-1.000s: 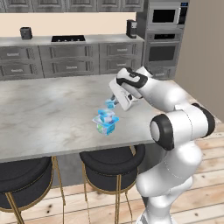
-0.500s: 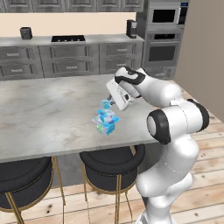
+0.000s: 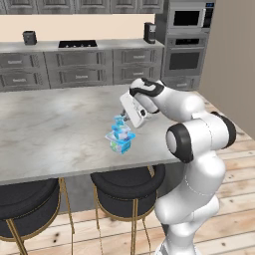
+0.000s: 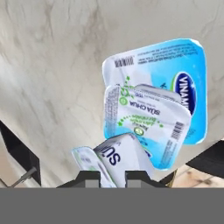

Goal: Stack the yogurt containers by placing the smaller containers on top of the larger containers.

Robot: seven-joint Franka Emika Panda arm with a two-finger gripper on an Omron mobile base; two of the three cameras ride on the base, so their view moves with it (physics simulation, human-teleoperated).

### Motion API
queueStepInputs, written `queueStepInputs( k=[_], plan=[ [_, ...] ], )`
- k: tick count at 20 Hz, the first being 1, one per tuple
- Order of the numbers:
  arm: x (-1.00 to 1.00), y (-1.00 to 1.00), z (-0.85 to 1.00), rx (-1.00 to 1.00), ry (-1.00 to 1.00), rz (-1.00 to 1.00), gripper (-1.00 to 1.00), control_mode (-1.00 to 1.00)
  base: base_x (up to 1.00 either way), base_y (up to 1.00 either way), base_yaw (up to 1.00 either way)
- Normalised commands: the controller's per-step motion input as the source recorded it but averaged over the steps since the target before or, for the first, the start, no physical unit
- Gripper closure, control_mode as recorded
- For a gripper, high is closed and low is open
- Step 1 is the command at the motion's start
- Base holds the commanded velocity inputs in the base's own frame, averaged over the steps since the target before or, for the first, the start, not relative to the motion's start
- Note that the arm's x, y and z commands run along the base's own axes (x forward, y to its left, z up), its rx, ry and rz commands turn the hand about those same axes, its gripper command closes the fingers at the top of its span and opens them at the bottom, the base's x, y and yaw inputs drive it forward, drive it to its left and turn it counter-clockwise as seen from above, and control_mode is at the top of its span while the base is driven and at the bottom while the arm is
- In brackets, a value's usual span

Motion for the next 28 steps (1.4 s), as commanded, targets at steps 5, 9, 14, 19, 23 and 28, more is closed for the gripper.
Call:
queueStepInputs(
  k=[5, 9, 14, 19, 23, 28],
  plan=[
    [0.03, 0.02, -0.05, 0.0, 0.0, 0.0, 1.0, -1.0, 0.0, 0.0, 0.0],
    [0.0, 0.01, -0.03, 0.0, 0.0, 0.0, 1.0, -1.0, 0.0, 0.0, 0.0],
    [0.0, 0.0, -0.03, 0.0, 0.0, 0.0, 1.0, -1.0, 0.0, 0.0, 0.0],
    [0.0, 0.0, -0.03, 0.0, 0.0, 0.0, 1.0, -1.0, 0.0, 0.0, 0.0],
    [0.0, 0.0, -0.05, 0.0, 0.0, 0.0, 1.0, -1.0, 0.0, 0.0, 0.0],
    [0.0, 0.0, -0.02, 0.0, 0.0, 0.0, 1.0, -1.0, 0.0, 0.0, 0.0]
  ],
)
